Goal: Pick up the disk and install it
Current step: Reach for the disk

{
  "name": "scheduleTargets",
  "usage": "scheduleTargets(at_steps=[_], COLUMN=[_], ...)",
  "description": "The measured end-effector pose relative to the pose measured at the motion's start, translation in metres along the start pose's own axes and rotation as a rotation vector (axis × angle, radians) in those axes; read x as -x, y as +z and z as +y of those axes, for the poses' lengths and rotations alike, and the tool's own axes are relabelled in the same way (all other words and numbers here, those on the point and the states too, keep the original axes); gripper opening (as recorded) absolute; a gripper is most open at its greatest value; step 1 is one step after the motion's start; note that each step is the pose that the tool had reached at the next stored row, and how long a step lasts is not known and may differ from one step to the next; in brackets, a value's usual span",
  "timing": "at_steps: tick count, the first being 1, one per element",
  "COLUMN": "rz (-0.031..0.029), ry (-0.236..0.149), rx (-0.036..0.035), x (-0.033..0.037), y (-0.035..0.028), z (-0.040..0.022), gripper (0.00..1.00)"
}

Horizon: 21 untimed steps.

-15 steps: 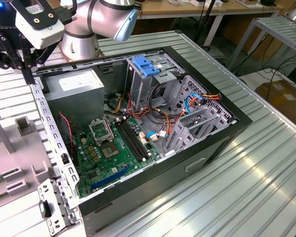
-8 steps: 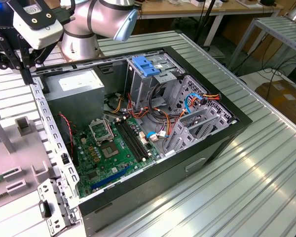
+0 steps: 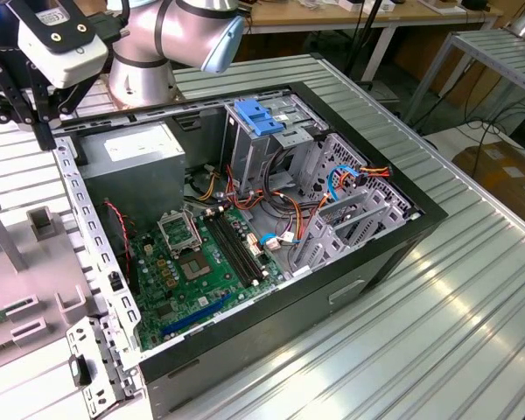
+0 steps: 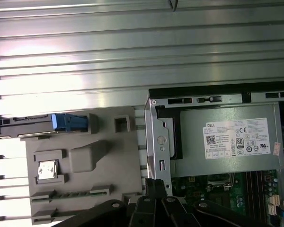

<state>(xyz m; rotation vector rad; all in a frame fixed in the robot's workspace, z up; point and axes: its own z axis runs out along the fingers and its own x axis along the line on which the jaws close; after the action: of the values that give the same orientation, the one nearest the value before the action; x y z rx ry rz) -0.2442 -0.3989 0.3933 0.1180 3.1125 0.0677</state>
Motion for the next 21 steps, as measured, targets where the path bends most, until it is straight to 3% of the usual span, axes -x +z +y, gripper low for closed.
scheduleTargets(at_steps=[21], rz=[0.0001], ry=[0.0], rx=[0.0], x=[-0.0091], y=[-0.0003], z=[-0.0007], gripper=[0.11])
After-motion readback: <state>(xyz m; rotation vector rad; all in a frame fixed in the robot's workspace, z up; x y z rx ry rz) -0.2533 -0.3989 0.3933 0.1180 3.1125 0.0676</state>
